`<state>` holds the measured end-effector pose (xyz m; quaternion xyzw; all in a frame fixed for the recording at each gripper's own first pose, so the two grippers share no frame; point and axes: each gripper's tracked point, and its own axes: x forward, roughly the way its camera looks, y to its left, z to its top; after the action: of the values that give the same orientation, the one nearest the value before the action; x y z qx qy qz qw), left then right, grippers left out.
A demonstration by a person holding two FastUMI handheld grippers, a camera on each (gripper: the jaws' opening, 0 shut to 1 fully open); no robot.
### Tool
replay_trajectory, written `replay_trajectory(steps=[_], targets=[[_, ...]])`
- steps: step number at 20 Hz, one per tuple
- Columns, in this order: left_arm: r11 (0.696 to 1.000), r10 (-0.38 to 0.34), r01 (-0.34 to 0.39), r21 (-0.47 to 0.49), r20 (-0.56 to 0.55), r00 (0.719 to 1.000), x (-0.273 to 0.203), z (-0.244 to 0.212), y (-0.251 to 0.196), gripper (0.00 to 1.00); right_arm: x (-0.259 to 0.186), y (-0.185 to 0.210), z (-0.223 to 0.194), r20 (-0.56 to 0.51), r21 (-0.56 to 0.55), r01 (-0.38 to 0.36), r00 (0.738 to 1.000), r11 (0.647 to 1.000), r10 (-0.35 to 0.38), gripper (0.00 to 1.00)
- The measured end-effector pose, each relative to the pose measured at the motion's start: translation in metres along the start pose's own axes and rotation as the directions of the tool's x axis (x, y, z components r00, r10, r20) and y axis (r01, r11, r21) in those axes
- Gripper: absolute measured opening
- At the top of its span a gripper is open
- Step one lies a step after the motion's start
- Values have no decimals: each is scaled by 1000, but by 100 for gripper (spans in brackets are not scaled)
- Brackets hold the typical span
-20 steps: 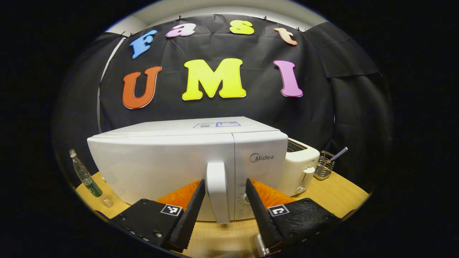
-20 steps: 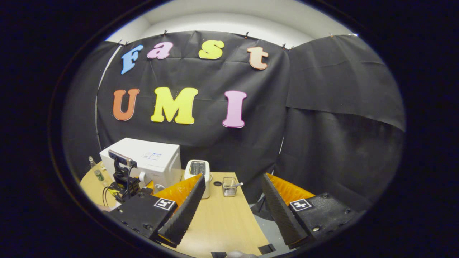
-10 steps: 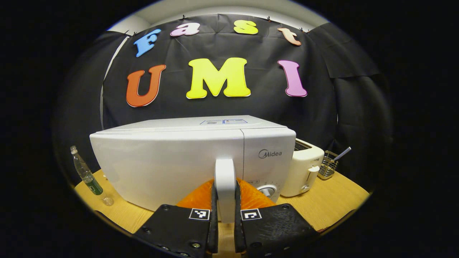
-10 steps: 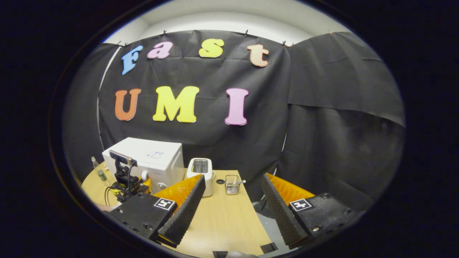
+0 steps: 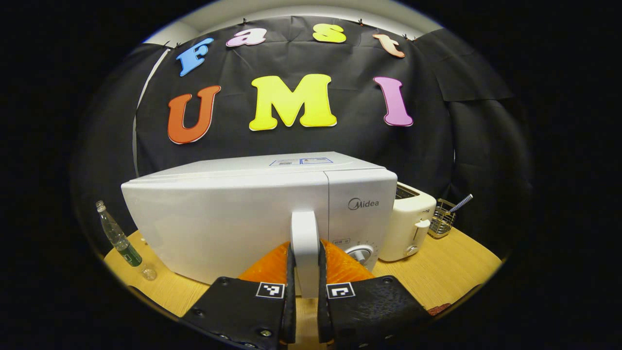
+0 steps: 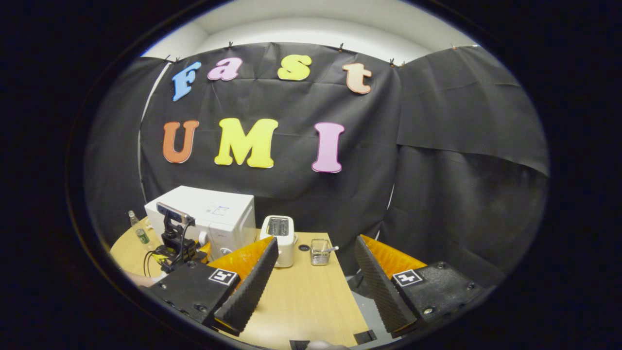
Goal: Open the microwave oven with the left hand, put the food in, and close the microwave oven.
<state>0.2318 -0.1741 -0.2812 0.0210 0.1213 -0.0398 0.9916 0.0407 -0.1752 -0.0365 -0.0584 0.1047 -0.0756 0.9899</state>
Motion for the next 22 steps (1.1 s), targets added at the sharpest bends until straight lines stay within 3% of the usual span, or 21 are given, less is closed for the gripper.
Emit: replay_trajectory(steps=[1, 4, 5, 6, 9, 12, 13, 17, 22], targets=[[1000, -2, 2, 2, -5, 1000, -1, 0, 0, 17, 0, 0, -1, 0, 2, -2, 1000, 1000, 2, 100], [1000, -9, 9, 3, -5, 1000, -1, 1, 0, 14, -1, -3, -1, -3, 8, 0, 1000, 1000, 0, 100], [1000, -9, 9, 0, -5, 1000, -2, 0, 0, 14, -2, -4, -3, -7, 7, 1, 1000, 1000, -1, 96], [1000, -7, 7, -5, -8, 1000, -2, 0, 0, 14, -2, -5, -3, -8, 6, 2, 1000, 1000, -2, 100], [1000, -4, 4, -2, -12, 1000, -4, 0, 1, 14, -5, -7, -3, -4, 0, 5, 1000, 1000, -5, 100], [999, -13, 12, 37, 7, 1000, -30, -6, 0, 14, -7, -3, -1, -2, 12, -6, 1000, 1000, 6, 96], [999, -19, 19, 51, 3, 1000, -46, -11, 4, 14, -7, -1, -1, 2, 15, -10, 1000, 1000, 10, 100], [996, -66, 67, 50, -13, 998, -86, -21, 17, 14, -6, 20, -3, 1, 18, -50, 999, 999, 50, 100], [997, -40, 43, 61, -49, 998, -126, -29, 39, 18, -11, 56, -10, -10, 38, -118, 993, 992, 119, 100]])
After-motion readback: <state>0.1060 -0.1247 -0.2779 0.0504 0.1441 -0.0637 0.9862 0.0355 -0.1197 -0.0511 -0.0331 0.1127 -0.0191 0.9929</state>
